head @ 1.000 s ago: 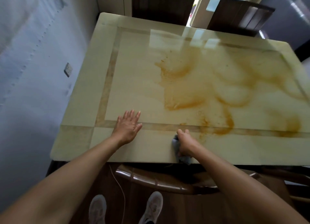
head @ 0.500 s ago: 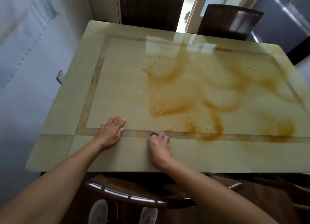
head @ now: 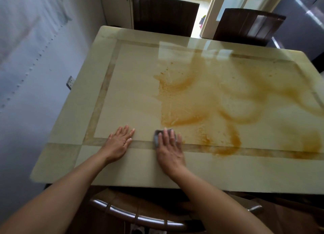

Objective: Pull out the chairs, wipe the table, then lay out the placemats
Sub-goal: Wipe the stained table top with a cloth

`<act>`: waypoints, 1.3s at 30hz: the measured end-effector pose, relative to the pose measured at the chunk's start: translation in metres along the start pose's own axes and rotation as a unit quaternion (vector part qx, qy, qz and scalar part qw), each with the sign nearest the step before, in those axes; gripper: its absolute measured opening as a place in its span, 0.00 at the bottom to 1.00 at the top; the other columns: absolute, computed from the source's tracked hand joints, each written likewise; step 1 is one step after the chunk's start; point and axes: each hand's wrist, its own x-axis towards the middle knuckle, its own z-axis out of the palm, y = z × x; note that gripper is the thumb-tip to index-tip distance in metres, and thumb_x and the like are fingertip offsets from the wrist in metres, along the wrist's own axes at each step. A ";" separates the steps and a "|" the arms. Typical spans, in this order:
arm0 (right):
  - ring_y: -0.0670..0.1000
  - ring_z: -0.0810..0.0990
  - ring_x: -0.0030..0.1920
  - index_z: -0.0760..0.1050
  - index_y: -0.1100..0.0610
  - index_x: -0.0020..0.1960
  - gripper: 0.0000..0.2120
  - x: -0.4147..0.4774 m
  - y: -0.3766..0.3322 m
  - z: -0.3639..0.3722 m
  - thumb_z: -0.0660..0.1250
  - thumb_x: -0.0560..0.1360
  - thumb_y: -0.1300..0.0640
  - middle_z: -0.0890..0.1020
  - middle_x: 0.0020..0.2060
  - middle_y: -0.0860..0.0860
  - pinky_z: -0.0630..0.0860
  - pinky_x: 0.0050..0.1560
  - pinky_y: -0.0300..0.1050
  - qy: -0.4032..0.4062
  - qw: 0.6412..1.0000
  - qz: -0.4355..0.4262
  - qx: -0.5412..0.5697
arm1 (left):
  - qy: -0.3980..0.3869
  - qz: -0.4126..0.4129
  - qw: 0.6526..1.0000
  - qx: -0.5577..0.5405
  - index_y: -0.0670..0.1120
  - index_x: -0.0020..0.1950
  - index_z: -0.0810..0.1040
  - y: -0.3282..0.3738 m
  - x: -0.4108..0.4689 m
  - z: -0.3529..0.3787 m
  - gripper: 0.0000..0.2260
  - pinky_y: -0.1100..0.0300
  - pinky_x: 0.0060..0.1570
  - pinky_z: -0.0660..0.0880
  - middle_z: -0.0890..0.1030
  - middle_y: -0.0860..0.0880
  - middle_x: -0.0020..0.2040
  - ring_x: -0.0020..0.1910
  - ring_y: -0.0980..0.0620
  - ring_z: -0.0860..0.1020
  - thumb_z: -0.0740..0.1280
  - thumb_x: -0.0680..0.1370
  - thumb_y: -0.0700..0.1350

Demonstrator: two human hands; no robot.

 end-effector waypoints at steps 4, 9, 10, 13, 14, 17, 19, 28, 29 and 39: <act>0.60 0.40 0.77 0.45 0.60 0.78 0.27 -0.007 0.063 0.008 0.49 0.81 0.57 0.45 0.77 0.59 0.16 0.59 0.48 -0.021 0.991 0.130 0.032 | 0.011 0.003 1.000 0.000 0.53 0.77 0.46 -0.003 0.000 0.004 0.23 0.51 0.74 0.44 0.43 0.51 0.78 0.77 0.52 0.42 0.48 0.83 0.50; 0.59 0.38 0.77 0.39 0.57 0.78 0.27 -0.013 0.088 0.004 0.43 0.82 0.54 0.41 0.77 0.57 0.29 0.71 0.56 -0.034 0.972 0.225 0.059 | 0.014 0.004 1.000 0.023 0.54 0.77 0.45 -0.001 -0.004 0.004 0.23 0.50 0.74 0.43 0.42 0.52 0.78 0.77 0.52 0.42 0.46 0.83 0.52; 0.59 0.39 0.77 0.39 0.58 0.78 0.27 -0.010 0.086 0.003 0.44 0.82 0.56 0.41 0.77 0.57 0.35 0.73 0.55 -0.032 0.970 0.229 0.081 | 0.022 0.003 0.999 0.043 0.54 0.77 0.45 0.000 -0.002 0.000 0.23 0.50 0.74 0.42 0.42 0.52 0.78 0.77 0.52 0.42 0.45 0.83 0.53; 0.60 0.40 0.77 0.39 0.57 0.78 0.30 -0.006 0.072 0.007 0.46 0.79 0.67 0.40 0.77 0.57 0.40 0.75 0.52 -0.019 0.956 0.238 0.169 | 0.054 0.000 0.992 0.115 0.54 0.77 0.45 0.006 -0.004 0.001 0.23 0.51 0.74 0.42 0.45 0.51 0.79 0.78 0.51 0.46 0.43 0.83 0.53; 0.60 0.39 0.76 0.40 0.57 0.78 0.32 -0.003 0.065 0.006 0.46 0.78 0.69 0.39 0.77 0.57 0.39 0.75 0.51 -0.014 0.955 0.228 0.190 | 0.070 0.004 0.989 0.129 0.53 0.78 0.47 0.006 -0.002 0.001 0.23 0.50 0.74 0.43 0.49 0.51 0.79 0.78 0.51 0.48 0.42 0.82 0.53; 0.62 0.40 0.76 0.44 0.58 0.78 0.32 0.011 0.033 0.011 0.48 0.76 0.70 0.42 0.77 0.60 0.36 0.74 0.49 0.032 0.967 0.144 0.206 | 0.119 0.030 0.986 0.109 0.48 0.76 0.59 0.008 0.005 -0.002 0.29 0.45 0.73 0.53 0.67 0.46 0.73 0.73 0.47 0.64 0.38 0.77 0.55; 0.64 0.44 0.75 0.51 0.59 0.77 0.33 0.021 0.005 0.008 0.51 0.73 0.71 0.48 0.76 0.60 0.36 0.74 0.48 0.079 0.974 0.080 0.196 | 0.156 0.054 0.984 0.074 0.46 0.73 0.65 0.007 0.014 -0.005 0.32 0.43 0.70 0.59 0.74 0.45 0.68 0.69 0.44 0.70 0.39 0.76 0.56; 0.57 0.54 0.76 0.59 0.57 0.75 0.27 0.074 -0.062 -0.007 0.54 0.77 0.52 0.62 0.75 0.55 0.44 0.75 0.57 0.015 0.982 -0.164 0.097 | 0.128 -0.003 0.992 0.003 0.54 0.77 0.48 0.013 0.057 -0.030 0.23 0.50 0.74 0.43 0.50 0.50 0.79 0.78 0.49 0.46 0.46 0.82 0.53; 0.56 0.47 0.77 0.54 0.57 0.77 0.27 0.081 -0.052 -0.010 0.51 0.79 0.53 0.56 0.77 0.54 0.36 0.74 0.55 0.023 0.984 -0.150 0.097 | 0.120 -0.002 0.993 0.006 0.54 0.77 0.47 0.014 0.062 -0.031 0.23 0.50 0.74 0.42 0.49 0.50 0.79 0.78 0.49 0.45 0.47 0.83 0.52; 0.53 0.34 0.76 0.38 0.48 0.78 0.27 0.093 0.101 -0.010 0.45 0.82 0.47 0.37 0.77 0.49 0.32 0.72 0.53 -0.045 0.979 0.141 0.138 | 0.067 -0.005 0.995 0.070 0.55 0.77 0.40 0.026 0.099 -0.033 0.24 0.49 0.74 0.38 0.38 0.51 0.78 0.77 0.49 0.37 0.44 0.82 0.53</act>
